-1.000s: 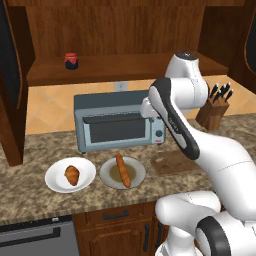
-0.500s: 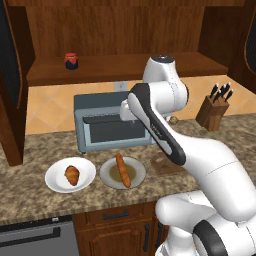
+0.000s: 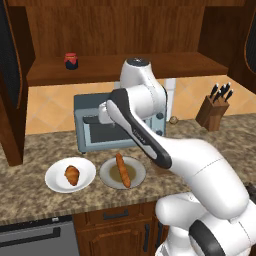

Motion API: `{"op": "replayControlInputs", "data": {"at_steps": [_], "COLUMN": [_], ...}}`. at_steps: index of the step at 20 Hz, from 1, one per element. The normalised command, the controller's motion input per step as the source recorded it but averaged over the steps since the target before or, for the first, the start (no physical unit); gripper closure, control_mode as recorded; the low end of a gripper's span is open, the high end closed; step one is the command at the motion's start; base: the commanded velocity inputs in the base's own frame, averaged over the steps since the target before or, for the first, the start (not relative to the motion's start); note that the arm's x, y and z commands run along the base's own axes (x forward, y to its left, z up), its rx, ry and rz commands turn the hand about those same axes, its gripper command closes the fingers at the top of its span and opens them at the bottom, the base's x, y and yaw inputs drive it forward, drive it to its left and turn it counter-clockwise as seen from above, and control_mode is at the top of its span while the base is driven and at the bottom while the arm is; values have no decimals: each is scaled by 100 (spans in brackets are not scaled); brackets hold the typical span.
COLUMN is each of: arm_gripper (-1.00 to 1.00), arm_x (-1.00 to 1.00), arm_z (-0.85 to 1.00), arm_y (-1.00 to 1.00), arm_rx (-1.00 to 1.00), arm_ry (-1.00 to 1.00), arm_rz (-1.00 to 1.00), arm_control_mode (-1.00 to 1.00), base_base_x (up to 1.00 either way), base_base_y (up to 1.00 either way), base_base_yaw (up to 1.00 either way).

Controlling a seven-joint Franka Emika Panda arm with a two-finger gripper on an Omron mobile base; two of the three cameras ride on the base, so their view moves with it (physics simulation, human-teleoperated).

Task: From the different types of pastries on the counter, select a croissant and place it on the cutting board. Then retrieve a jar of jam from the cabinet and place it alongside the croissant on the cutting board.

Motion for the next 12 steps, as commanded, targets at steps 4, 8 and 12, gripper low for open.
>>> {"op": "replayControlInputs", "data": {"at_steps": [4,8,12], "arm_gripper": [-100,-100,-100], "arm_x": [0,0,0], "arm_z": [-4,-4,-7], "arm_y": [59,55,48], "arm_rx": [0,0,0], "arm_ry": [0,0,3], "arm_rz": [0,0,0], "arm_control_mode": [-100,-100,-100], "base_base_x": [0,0,0], "base_base_y": [0,0,0], "base_base_yaw": [0,0,0]}}
